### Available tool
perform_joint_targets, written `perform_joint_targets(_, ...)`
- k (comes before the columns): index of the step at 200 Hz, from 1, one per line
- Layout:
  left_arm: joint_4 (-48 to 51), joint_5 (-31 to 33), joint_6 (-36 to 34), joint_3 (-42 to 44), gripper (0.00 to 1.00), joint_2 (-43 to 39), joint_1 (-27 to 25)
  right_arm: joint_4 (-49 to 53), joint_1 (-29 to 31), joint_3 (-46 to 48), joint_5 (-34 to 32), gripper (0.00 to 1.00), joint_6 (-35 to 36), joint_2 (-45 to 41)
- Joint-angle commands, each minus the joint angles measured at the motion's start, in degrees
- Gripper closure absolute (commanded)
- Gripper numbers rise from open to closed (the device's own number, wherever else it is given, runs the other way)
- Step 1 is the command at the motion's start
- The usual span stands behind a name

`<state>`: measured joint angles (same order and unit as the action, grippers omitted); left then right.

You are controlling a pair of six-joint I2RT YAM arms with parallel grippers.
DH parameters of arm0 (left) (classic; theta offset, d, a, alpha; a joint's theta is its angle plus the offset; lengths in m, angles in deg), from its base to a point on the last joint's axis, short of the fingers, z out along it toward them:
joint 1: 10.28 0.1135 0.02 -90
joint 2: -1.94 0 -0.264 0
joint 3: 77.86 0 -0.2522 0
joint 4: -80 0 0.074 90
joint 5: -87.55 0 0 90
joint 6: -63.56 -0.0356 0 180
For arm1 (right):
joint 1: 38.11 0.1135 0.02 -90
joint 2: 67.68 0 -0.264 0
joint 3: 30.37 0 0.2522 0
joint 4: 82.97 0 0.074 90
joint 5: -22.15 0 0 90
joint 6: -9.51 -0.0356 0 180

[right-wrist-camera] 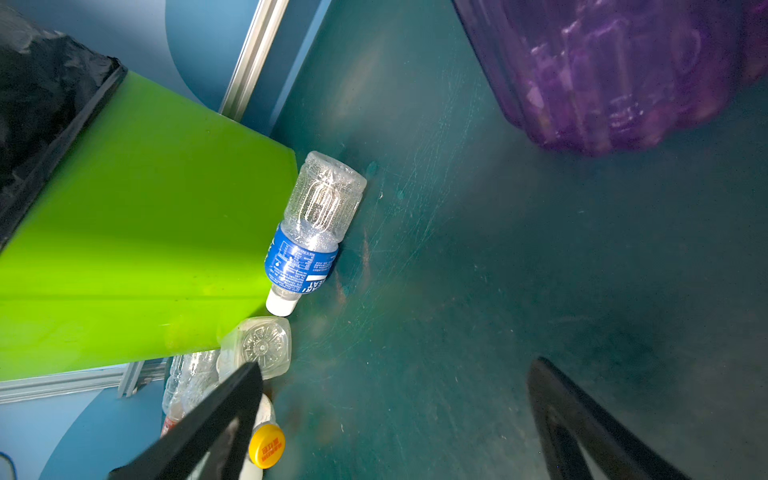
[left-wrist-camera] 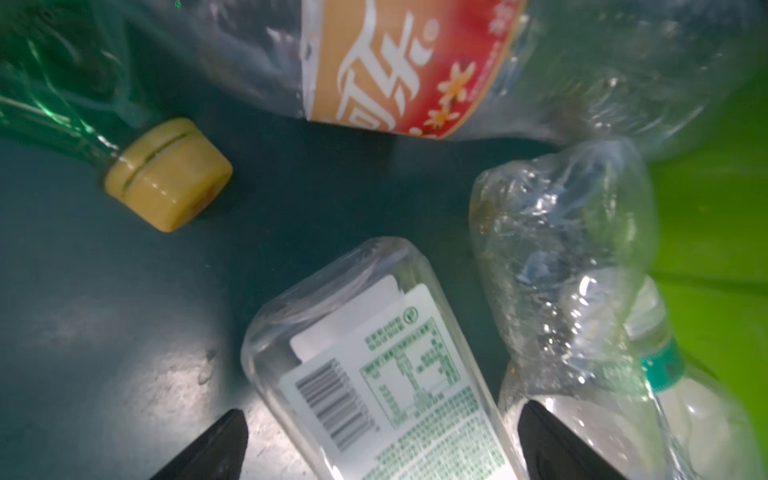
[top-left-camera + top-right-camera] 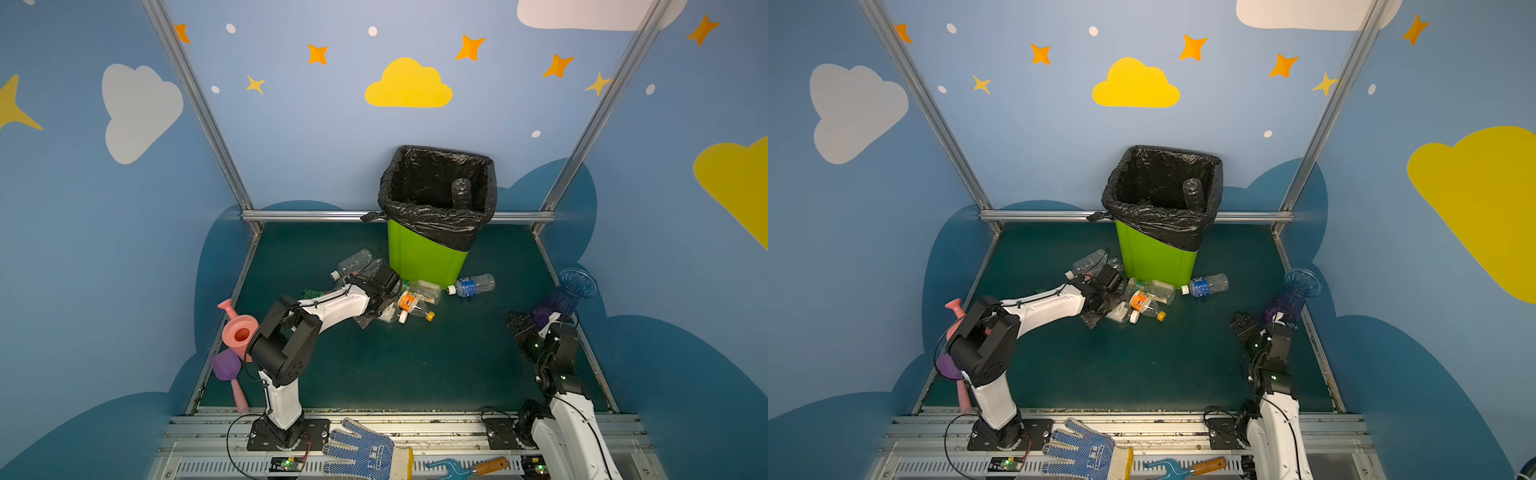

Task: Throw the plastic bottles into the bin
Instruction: 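Reach the left gripper to the square bottle while the right gripper moves beside the bin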

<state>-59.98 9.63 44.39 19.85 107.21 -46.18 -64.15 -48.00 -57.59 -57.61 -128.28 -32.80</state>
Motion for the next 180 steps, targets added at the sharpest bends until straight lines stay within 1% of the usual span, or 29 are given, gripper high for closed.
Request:
perform_joint_targets(1, 0.1, 0.1, 0.9, 0.3, 0.00, 1.1, 0.5, -1.0, -0.7, 0.4, 1.2, 0.02, -0.1, 0.4)
perform_joint_targets(33, 1.1, 1.6, 1.0, 1.0, 0.01, 1.3, 1.2, -0.9, -1.3, 0.9, 1.5, 0.02, -0.4, 0.7)
perform_joint_targets(66, 0.1, 1.1, 0.4, 2.8, 0.02, 1.1, 2.7, -0.7, -1.9, 1.4, 1.4, 0.02, -0.5, 0.4)
perform_joint_targets(103, -1.7, -0.8, -2.5, 4.2, 0.11, 0.9, 3.0, -0.5, -2.4, 1.3, 1.6, 0.02, -0.3, 0.5)
perform_joint_targets(155, -4.2, -2.3, -4.7, 8.3, 0.24, -1.9, 3.3, 0.3, -2.9, 1.3, 1.8, 0.02, -0.4, -0.2)
perform_joint_targets(171, -6.4, -2.8, -7.0, 10.2, 0.27, -3.4, 3.3, 0.5, -3.0, 1.2, 1.8, 0.02, -0.4, -0.5)
perform_joint_targets(180, -7.1, -3.0, -8.3, 11.1, 0.31, -4.2, 3.3, 0.6, -3.1, 1.3, 1.7, 0.02, -0.5, -0.6)
